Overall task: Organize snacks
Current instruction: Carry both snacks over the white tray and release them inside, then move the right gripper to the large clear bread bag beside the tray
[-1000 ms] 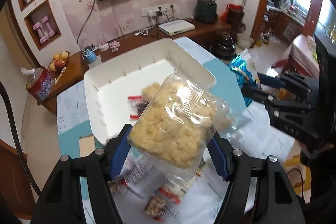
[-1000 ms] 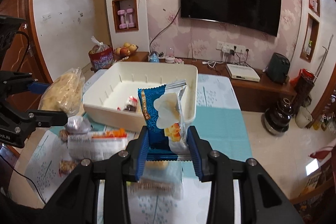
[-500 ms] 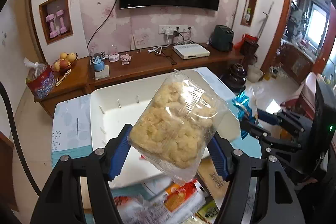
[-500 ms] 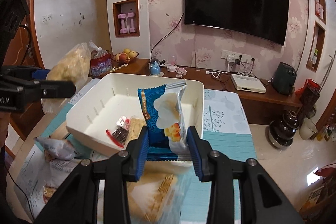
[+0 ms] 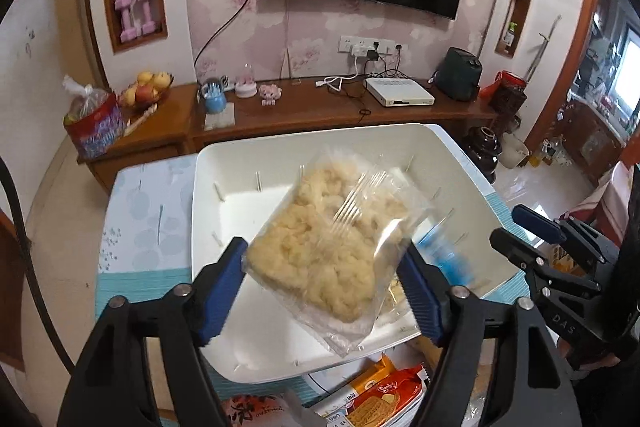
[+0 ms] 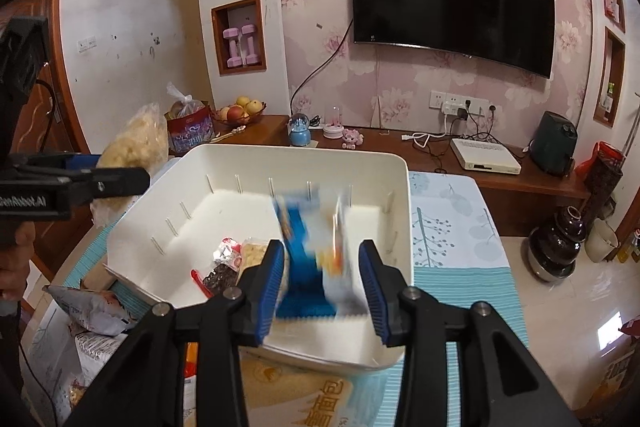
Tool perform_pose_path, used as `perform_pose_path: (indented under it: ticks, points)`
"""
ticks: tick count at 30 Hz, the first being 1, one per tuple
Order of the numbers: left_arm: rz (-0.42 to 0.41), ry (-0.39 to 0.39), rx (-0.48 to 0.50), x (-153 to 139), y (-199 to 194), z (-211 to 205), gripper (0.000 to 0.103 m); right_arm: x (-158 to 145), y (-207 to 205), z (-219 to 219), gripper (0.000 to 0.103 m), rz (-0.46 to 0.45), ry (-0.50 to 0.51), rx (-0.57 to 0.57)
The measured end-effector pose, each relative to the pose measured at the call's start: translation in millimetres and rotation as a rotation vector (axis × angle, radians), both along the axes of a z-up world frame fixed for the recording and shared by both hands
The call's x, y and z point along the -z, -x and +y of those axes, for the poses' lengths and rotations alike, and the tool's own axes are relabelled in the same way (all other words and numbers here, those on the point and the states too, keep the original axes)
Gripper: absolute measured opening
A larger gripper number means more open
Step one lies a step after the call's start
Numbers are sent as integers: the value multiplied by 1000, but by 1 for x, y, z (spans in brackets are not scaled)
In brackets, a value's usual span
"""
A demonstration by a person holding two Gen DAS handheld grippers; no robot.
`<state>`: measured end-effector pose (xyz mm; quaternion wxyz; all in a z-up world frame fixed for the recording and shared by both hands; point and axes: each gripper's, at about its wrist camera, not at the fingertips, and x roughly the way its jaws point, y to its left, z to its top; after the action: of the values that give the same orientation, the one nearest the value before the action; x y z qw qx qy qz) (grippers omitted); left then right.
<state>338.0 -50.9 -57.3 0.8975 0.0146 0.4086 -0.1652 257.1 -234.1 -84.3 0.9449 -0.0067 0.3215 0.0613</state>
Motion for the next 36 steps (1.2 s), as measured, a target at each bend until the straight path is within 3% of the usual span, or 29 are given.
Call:
perform_pose_path:
  ticks: [3,9,15,20,36]
  points:
    - [-2,19,-17,-3,0,6,85,0,0,-2,50,2,0,16]
    - [7,33,-34,-14,15,18,85,-7,8,-5,51,12,-3,47]
    - [20,42,-53,-28,47,26,85,-22,24,-12,59,32,-69,83]
    - [33,40,-69,-40,77,31,85,-34,42,-24,70,83,-200,134]
    - [54,59,-165,-60,173,70,85,-56,109,-33,71,149,-400,221]
